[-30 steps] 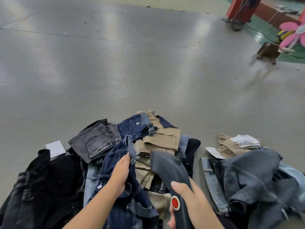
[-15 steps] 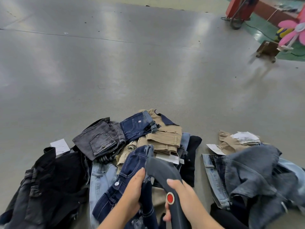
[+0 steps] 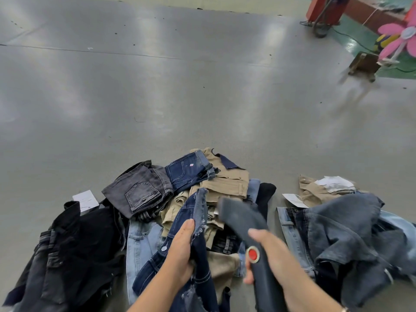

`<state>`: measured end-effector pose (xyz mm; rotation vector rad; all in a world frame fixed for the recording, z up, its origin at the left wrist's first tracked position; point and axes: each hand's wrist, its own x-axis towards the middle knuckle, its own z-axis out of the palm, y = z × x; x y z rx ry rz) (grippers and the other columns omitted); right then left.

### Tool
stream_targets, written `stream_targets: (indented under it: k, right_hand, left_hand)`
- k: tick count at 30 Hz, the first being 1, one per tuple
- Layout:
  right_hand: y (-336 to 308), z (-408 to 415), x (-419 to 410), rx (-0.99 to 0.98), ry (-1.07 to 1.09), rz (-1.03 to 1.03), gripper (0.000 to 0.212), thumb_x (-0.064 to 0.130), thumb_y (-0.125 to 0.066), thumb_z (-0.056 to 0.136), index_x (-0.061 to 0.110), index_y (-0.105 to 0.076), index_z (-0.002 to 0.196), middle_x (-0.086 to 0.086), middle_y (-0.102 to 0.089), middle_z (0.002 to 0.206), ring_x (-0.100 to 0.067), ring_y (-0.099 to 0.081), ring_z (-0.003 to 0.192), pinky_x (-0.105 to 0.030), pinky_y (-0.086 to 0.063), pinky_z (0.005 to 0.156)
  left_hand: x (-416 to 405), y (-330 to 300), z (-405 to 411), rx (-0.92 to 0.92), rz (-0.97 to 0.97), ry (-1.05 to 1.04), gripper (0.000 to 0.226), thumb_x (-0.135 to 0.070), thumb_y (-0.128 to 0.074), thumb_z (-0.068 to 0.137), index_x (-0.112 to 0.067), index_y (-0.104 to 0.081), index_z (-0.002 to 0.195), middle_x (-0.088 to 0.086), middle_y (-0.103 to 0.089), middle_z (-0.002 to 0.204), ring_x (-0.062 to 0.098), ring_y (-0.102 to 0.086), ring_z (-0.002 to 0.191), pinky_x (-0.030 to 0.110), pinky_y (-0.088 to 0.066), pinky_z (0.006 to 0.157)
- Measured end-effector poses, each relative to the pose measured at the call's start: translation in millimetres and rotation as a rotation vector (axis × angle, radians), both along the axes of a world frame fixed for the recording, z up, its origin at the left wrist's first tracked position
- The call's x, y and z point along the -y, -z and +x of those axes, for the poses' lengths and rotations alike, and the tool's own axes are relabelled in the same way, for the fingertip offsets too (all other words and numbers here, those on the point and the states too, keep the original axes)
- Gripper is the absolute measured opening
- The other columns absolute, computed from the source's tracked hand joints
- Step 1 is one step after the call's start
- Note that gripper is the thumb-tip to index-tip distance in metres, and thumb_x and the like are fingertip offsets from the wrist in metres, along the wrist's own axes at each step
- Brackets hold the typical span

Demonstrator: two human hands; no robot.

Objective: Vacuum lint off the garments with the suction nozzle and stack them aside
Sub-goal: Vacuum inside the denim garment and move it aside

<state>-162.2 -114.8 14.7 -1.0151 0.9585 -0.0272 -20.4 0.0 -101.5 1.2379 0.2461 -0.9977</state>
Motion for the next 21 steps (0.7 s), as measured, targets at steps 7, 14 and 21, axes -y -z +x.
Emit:
stream_targets:
  k: [7,14,21]
  right_hand:
    - [15.1,2.7,-37.2,-0.051,-0.173,0.001,0.019,0.025,-0.059,0.088,0.021,-0.062,0.106,-0.008,-0.063,0.063,-0.019,-0.059,0.05,-0.027,-0.048,0.052]
    - [13.5,12.1,-20.1,-0.034,-0.094,-0.058,0.021,0.029,-0.056,0.09,0.012,-0.063,0.099,-0.013,-0.058,0.055,-0.025,-0.054,0.038,-0.027,-0.047,0.042]
    - [-26.9,-4.2,55.4,0.031,0.396,-0.023,0.035,0.04,-0.068,0.075,0.007,-0.057,0.08,-0.009,-0.057,0.057,-0.022,-0.051,0.04,-0.029,-0.05,0.043]
  left_hand:
    - [-0.7,-4.6,-0.7,0.007,-0.149,0.055,0.013,-0.027,-0.057,0.085,-0.015,-0.059,0.08,0.011,-0.064,0.073,0.019,-0.059,0.06,0.03,-0.047,0.053]
    - [2.8,-7.3,-3.8,-0.039,-0.224,0.069,0.015,-0.029,-0.059,0.084,-0.016,-0.063,0.08,0.012,-0.063,0.081,0.02,-0.056,0.065,0.031,-0.047,0.055]
    - [-14.9,-1.5,15.7,-0.116,-0.052,-0.055,0.036,-0.029,-0.043,0.101,-0.013,-0.056,0.13,0.011,-0.062,0.127,0.029,-0.055,0.121,0.048,-0.038,0.108]
